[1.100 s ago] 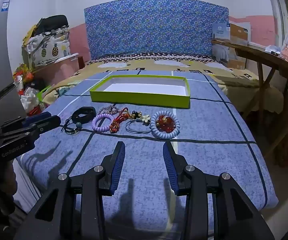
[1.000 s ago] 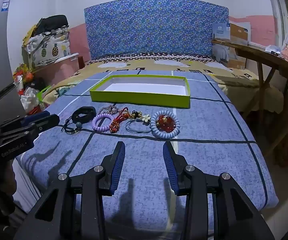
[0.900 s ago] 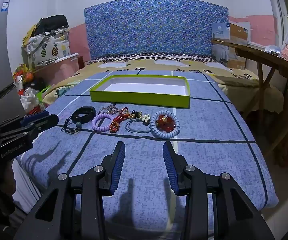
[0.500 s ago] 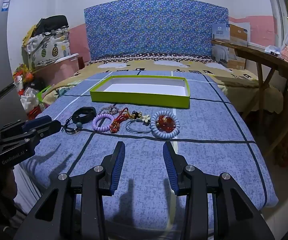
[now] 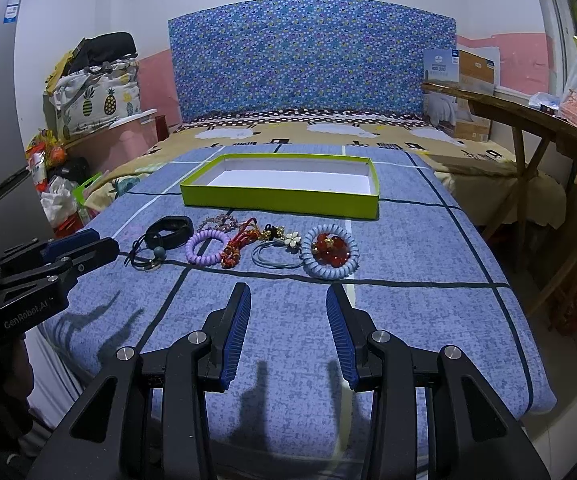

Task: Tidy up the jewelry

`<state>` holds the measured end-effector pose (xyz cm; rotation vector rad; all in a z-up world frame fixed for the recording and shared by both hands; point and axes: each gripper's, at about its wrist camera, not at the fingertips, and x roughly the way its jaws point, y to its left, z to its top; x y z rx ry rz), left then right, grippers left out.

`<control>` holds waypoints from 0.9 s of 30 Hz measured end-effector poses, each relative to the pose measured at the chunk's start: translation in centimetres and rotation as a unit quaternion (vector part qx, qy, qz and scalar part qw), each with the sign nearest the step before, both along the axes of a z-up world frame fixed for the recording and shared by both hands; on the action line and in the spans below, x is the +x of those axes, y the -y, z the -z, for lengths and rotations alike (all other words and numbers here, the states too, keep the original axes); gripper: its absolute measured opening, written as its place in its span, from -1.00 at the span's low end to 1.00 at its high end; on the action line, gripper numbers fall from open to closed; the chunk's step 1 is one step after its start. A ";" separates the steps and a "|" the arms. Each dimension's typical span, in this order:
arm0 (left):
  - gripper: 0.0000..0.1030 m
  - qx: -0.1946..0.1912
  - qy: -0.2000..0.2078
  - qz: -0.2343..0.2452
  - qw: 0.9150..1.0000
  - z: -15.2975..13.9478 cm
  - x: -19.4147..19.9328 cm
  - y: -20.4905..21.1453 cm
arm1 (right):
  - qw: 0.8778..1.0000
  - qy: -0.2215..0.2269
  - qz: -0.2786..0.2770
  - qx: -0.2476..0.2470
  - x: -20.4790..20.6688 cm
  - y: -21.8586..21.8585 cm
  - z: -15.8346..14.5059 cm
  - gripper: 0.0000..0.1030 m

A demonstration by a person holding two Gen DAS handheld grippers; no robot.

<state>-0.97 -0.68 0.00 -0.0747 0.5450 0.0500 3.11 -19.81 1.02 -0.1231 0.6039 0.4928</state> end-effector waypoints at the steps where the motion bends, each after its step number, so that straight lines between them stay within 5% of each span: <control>1: -0.26 0.000 0.000 0.000 1.000 0.0 0.0 0.0 | 1.000 0.000 0.000 0.000 0.0 0.0 0.0 -0.22; 27: -0.26 0.002 0.007 -0.001 1.000 -0.3 -0.3 0.1 | 1.000 0.001 -0.001 -0.001 -0.3 -0.1 -0.2 -0.22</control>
